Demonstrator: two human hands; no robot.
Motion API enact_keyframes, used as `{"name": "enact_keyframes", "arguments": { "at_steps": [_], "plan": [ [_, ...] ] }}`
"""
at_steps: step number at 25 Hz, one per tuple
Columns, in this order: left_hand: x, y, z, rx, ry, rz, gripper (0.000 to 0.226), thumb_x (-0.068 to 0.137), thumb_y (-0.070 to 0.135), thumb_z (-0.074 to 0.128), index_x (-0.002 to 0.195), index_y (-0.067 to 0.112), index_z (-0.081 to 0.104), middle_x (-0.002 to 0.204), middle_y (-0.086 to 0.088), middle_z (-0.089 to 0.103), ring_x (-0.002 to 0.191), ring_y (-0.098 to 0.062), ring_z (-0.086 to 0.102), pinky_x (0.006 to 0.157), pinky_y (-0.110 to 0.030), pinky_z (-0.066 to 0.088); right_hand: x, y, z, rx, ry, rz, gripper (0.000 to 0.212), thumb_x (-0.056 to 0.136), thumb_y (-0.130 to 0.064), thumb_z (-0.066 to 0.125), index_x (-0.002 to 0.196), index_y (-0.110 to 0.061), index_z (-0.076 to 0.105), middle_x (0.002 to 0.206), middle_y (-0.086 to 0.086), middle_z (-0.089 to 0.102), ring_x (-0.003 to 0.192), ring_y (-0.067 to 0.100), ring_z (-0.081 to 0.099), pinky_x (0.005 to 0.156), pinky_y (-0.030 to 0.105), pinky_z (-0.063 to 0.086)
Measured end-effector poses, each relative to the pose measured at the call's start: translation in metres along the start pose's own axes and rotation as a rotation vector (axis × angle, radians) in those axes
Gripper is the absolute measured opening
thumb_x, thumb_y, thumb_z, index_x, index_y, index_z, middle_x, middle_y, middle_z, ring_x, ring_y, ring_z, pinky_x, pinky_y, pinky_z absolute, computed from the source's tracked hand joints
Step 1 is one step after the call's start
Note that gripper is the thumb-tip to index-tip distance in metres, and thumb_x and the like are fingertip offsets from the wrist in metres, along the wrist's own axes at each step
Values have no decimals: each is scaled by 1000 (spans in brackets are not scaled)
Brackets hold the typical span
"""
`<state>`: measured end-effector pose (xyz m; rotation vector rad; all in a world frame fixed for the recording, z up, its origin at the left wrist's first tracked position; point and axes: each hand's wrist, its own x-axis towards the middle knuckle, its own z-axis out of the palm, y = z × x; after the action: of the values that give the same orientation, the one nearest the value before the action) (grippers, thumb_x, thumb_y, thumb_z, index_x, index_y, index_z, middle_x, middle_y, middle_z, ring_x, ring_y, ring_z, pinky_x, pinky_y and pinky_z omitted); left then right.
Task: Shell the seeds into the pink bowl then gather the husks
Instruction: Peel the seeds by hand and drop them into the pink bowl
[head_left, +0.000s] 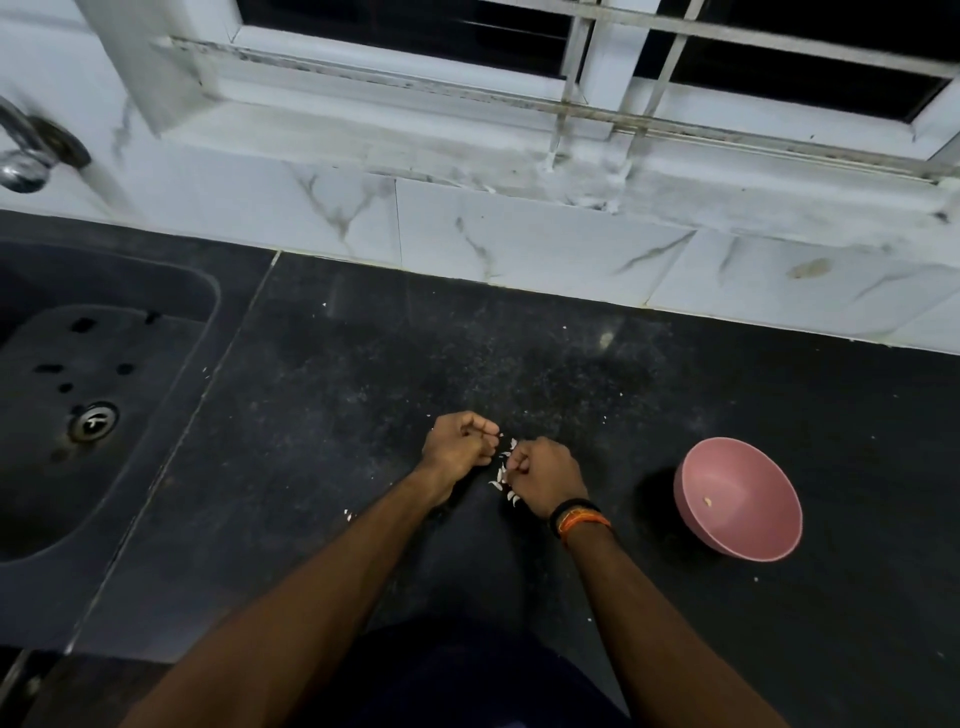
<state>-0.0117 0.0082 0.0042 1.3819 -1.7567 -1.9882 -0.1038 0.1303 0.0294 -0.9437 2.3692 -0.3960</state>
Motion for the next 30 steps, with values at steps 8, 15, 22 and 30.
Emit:
{"name": "enact_keyframes", "arguments": {
  "at_steps": [8, 15, 22, 30],
  "plan": [
    [-3, -1, 1, 93, -120, 139, 32, 81, -12, 66, 91, 18, 74, 90, -5, 76, 92, -20, 73, 81, -35, 61, 5, 0, -8, 424, 96, 131, 8, 90, -20, 69, 83, -21, 71, 88, -3, 73, 83, 13, 67, 74, 29, 53],
    [-2, 19, -1, 44, -111, 279, 4, 87, 13, 77, 90, 11, 76, 86, -3, 76, 79, -12, 70, 73, -29, 61, 11, -5, -24, 724, 123, 129, 16, 94, -12, 64, 84, -18, 75, 85, 3, 78, 67, 9, 65, 59, 25, 51],
    [-6, 33, 1, -148, -132, 211, 7, 90, -1, 69, 97, -3, 70, 84, -20, 72, 72, -20, 68, 69, -32, 60, 11, -7, -30, 780, 239, 17, 10, 92, -9, 71, 91, -16, 77, 81, 3, 77, 70, 9, 70, 63, 24, 54],
    [-10, 29, 11, -264, -156, 182, 11, 92, -5, 64, 102, -8, 68, 92, -25, 72, 79, -26, 70, 76, -35, 61, 5, -2, -28, 647, 361, -41, 10, 90, -14, 73, 85, -22, 78, 76, -4, 76, 72, 9, 73, 73, 32, 62]
  ]
}}
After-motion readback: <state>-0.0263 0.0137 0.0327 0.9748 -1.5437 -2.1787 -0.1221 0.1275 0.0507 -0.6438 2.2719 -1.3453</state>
